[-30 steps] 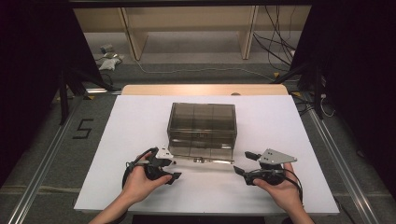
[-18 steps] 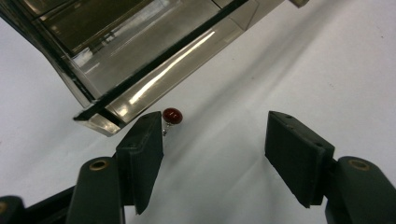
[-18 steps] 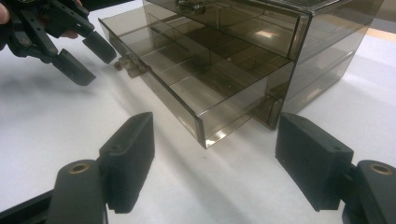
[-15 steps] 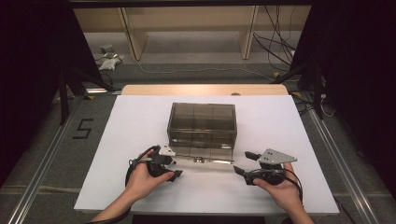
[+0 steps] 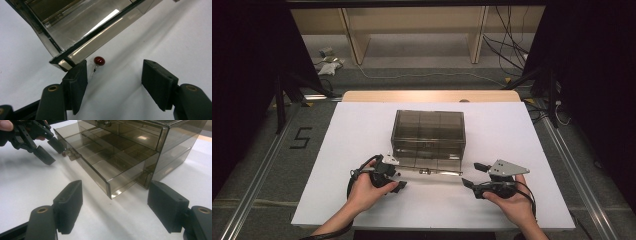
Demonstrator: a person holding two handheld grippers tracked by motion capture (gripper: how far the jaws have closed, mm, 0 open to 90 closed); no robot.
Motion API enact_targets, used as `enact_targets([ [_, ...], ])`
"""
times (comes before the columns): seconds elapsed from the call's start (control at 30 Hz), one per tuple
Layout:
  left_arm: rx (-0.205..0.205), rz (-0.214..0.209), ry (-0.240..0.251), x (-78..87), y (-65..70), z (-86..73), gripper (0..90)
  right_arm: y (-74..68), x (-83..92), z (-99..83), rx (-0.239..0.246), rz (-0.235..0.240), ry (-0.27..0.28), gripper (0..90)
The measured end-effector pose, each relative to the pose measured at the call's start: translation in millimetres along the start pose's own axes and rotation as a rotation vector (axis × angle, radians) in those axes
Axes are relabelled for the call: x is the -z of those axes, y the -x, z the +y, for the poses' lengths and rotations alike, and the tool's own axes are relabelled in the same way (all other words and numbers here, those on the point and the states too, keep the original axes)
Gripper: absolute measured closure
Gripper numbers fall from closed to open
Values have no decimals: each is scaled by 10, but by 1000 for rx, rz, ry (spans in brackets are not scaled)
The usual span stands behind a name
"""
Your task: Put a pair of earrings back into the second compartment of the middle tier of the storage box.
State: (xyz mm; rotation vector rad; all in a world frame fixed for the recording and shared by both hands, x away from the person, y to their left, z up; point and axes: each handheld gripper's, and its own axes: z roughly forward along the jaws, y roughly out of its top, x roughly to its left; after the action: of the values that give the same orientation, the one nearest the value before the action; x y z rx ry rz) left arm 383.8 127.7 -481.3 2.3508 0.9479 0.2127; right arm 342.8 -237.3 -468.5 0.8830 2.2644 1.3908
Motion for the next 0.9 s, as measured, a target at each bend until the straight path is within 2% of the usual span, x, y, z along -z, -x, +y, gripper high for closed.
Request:
enact_targets([
  [0.2,-53,27,-37,-17,51,43,368,-1,1,1,-1,0,2,293],
  [0.4,-44,4,-53,-17,10,73,382,-1,0,0,2,2,0,293],
  [0.53,-63,-10,-73,-11,-24,94,408,-2,0,0,3,2,-2,294],
  [0.7,-63,-9,-91,-7,-47,120,465,-3,-2,-1,5,4,-5,295],
  [0.9,-66,-1,-131,-21,-35,179,477,-5,-1,-1,5,6,-6,295],
])
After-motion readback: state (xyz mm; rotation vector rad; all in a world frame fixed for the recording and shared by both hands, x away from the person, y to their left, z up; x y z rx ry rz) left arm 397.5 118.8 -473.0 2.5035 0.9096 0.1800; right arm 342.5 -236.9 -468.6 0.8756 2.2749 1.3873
